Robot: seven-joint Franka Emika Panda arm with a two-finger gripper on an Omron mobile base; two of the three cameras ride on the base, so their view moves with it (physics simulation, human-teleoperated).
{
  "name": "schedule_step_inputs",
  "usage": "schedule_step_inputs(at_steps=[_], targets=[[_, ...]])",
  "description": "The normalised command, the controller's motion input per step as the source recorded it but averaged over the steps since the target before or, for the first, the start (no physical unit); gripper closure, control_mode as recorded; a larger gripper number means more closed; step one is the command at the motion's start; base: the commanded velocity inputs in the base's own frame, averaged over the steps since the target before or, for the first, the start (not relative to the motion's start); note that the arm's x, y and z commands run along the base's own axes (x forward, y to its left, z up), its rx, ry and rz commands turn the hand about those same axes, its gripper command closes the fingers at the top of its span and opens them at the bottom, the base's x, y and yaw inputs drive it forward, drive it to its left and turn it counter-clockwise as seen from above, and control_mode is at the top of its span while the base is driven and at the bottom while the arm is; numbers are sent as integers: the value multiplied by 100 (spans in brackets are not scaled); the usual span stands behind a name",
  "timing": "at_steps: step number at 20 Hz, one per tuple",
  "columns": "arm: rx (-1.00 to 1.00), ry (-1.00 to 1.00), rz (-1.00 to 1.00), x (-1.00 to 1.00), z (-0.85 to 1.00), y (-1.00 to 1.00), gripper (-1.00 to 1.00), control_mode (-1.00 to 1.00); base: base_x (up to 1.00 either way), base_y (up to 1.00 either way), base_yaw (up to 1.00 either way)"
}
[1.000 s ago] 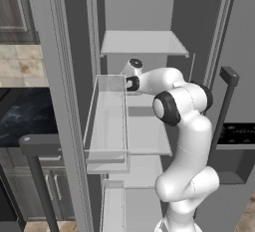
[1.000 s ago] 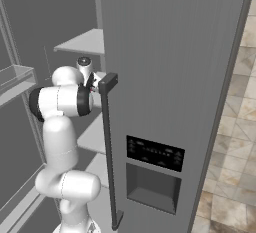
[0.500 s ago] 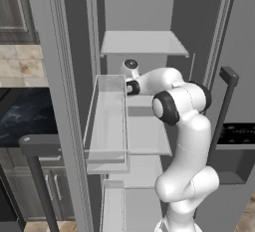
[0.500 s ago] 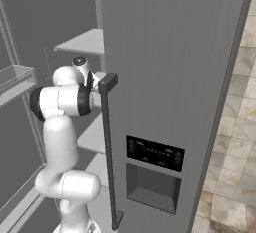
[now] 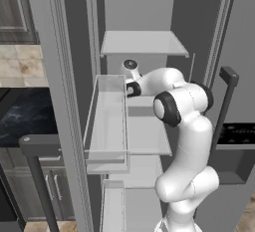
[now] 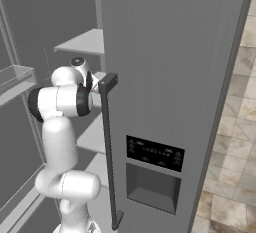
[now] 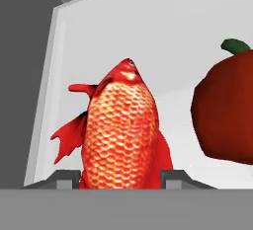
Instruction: Take the cheese, fish, and bell pepper from the fridge and place them on the plate on the dining counter to create an appetizer plate.
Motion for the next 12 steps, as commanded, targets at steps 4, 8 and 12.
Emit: schedule_step_inputs(at_steps=[4, 8, 12], targets=[[0, 0, 0, -61, -8, -3, 100, -100, 0, 0, 0], [0, 0, 0, -82, 0, -13, 100, -100, 0, 0, 0], [0, 0, 0, -91, 0, -28, 100, -100, 0, 0, 0]])
